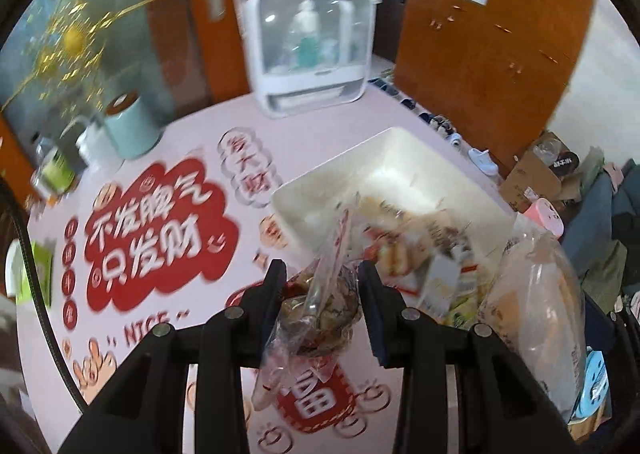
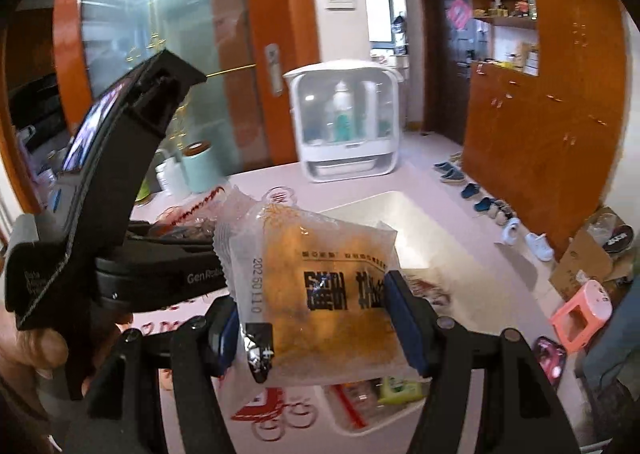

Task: Organize snacks
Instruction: 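Drop the nut bag into the bin with the left tool while right drops cake bag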

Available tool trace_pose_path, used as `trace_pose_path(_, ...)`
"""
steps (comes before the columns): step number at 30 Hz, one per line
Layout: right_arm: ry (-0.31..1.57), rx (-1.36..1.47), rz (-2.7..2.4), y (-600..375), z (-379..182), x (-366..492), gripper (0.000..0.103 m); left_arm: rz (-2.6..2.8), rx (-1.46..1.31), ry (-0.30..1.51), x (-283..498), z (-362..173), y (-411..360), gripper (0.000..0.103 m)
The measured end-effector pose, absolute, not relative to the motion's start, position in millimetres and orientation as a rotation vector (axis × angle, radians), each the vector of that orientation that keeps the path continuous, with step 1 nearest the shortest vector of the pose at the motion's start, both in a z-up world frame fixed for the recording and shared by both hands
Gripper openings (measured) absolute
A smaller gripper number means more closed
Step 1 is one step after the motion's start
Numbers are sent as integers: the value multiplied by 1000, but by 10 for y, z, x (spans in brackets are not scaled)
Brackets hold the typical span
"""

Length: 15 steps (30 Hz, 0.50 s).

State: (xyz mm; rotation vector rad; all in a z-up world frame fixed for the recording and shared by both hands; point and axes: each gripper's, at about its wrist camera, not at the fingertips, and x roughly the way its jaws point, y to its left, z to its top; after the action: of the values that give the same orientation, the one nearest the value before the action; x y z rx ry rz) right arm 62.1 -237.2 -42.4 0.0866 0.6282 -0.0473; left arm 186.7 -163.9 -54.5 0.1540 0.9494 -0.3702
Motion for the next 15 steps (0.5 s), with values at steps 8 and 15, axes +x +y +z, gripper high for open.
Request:
trace_pose_path(8,625,87,-152,-2935,-405,944,66,-392,191,882,2181,-436,-2226,36)
trace_pose_path(15,620,129,-185,-3245,-399,1349,67,-341,200,864,2613,-477,-2477,36)
